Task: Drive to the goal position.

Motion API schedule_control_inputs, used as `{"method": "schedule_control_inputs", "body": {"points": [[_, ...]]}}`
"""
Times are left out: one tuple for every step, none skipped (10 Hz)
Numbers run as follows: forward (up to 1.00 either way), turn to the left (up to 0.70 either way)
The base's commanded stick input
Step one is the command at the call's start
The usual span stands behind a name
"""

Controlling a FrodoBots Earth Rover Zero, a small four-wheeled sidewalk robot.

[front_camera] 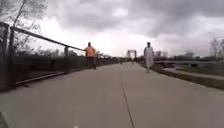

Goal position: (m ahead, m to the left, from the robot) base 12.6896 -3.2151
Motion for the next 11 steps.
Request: {"method": "schedule_control_inputs", "body": {"points": [[1.00,0.00],[1.00,0.00],[1.00,0.00],[1.00,0.00],[1.00,0.00],[1.00,0.00],[1.00,0.00],[1.00,0.00],[1.00,0.00],[1.00,0.00],[1.00,0.00]]}}
